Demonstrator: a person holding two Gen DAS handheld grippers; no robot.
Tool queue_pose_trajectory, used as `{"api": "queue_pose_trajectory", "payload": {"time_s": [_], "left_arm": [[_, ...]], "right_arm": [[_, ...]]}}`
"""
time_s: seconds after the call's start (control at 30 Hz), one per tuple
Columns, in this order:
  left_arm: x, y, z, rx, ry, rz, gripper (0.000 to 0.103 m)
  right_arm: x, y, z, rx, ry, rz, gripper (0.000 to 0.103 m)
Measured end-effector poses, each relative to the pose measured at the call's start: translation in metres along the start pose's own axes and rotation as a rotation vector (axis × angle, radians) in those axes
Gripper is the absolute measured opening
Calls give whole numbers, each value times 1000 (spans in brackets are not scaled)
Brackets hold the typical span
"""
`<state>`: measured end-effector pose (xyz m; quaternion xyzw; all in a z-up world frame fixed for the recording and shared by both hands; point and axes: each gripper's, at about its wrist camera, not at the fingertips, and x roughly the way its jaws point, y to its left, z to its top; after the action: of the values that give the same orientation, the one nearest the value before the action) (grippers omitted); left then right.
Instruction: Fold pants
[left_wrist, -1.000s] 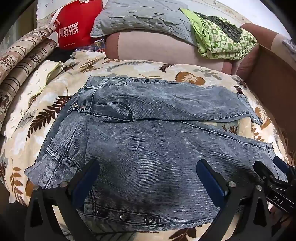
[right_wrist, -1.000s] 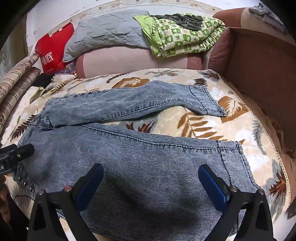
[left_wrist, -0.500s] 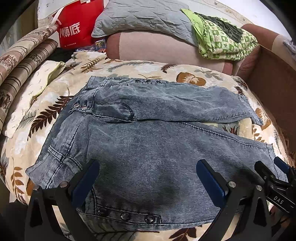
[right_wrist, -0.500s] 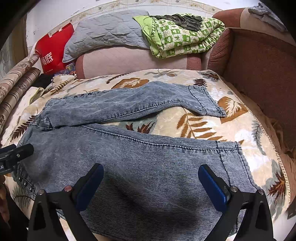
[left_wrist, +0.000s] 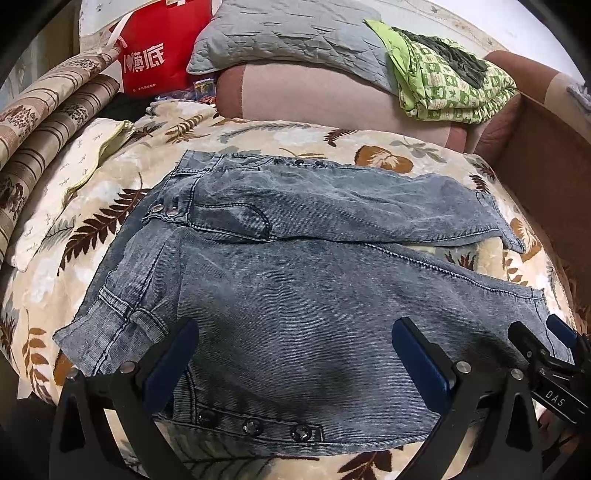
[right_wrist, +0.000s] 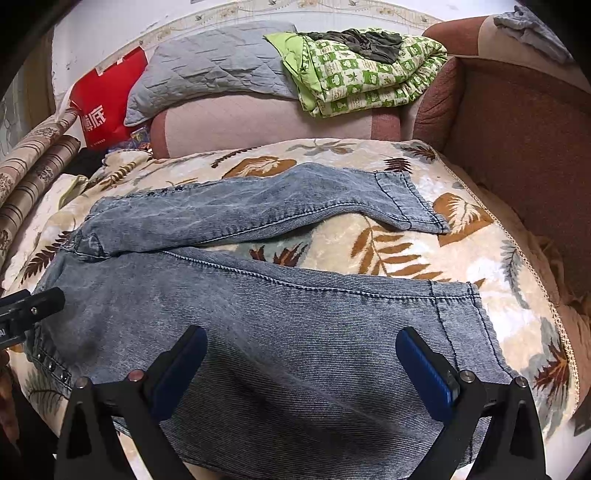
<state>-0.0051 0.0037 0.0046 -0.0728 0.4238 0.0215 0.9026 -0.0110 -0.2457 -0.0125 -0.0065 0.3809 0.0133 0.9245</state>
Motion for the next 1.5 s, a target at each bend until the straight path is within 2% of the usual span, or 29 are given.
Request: {"api": "queue_pose_trajectory", "payload": {"time_s": [0.3, 0.67, 0.8, 0.87, 0.97, 1.0, 1.07, 1.13, 1.2, 1.27, 1.3, 1.33, 1.43, 1.5], "left_arm": [[2, 0, -2, 17, -20, 19, 103], [3, -1, -4, 23, 7, 23, 103], [-1, 10, -5, 10, 18, 29, 103], [-12, 34, -8, -46, 1, 47, 103], [-32, 90, -18, -224, -28, 90, 103], [-35, 108, -22, -291, -16, 107, 103], [-31, 143, -32, -433, 41, 131, 103], [-20, 163, -37, -499, 90, 123, 103], [-9, 167, -39, -509, 112, 112, 103], [0, 165, -37, -500, 136, 107, 103], [4, 165, -37, -505, 132, 97, 103], [8, 167, -35, -508, 131, 81, 94], [6, 164, -35, -481, 119, 108, 76], [7, 167, -35, -501, 116, 90, 75]], "right_arm": [[1, -1, 0, 2, 4, -1, 103], [0, -1, -1, 1, 3, -2, 103], [1, -3, -2, 8, 9, 5, 103], [0, -4, -2, 12, 8, 16, 103], [1, -5, -3, 31, 24, 52, 103], [1, -5, -3, 42, 34, 70, 103], [-2, -7, -4, 84, 65, 140, 103], [-9, -12, -6, 148, 94, 235, 103], [-20, -23, -12, 245, 127, 351, 103], [-34, -41, -23, 330, 139, 411, 103], [-39, -49, -28, 365, 145, 412, 103], [-43, -61, -33, 399, 149, 403, 103], [-49, -110, -51, 556, 162, 328, 103], [-47, -144, -63, 678, 177, 279, 103]]}}
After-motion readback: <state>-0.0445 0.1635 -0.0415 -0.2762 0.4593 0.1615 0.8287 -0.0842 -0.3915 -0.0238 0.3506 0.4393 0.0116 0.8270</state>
